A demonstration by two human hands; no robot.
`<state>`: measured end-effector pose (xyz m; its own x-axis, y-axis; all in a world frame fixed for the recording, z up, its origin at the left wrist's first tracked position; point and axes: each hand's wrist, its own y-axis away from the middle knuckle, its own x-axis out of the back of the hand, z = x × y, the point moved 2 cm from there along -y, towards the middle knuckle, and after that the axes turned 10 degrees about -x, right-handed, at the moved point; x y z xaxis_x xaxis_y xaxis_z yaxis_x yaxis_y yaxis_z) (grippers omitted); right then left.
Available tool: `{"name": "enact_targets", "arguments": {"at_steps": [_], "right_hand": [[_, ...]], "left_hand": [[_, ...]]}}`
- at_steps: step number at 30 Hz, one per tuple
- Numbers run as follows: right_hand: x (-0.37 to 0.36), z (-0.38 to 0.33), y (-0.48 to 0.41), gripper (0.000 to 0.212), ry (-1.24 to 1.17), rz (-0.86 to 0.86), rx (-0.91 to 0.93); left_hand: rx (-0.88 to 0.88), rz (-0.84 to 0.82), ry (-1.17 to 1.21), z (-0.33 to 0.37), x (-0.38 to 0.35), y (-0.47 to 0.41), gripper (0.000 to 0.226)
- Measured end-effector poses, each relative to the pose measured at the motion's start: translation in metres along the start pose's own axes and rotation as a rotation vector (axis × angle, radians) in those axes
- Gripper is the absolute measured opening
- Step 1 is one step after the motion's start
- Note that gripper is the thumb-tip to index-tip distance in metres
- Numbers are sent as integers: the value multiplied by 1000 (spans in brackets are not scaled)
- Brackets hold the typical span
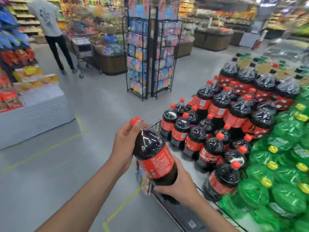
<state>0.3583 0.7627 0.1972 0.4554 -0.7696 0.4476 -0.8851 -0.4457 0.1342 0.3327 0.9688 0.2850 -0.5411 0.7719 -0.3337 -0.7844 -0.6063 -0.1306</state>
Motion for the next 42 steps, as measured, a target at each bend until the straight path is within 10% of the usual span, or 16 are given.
{"name": "enact_targets", "arguments": {"at_steps": [19,42], "right_hand": [[87,84,-77,101,-249,513,-261],[58,129,-111,118,-37,940,-618]], "left_hand": [[-32,-784,-142,-76,-205,-98,20],[-79,-1317,-341,-228,-231,-110,32]]}}
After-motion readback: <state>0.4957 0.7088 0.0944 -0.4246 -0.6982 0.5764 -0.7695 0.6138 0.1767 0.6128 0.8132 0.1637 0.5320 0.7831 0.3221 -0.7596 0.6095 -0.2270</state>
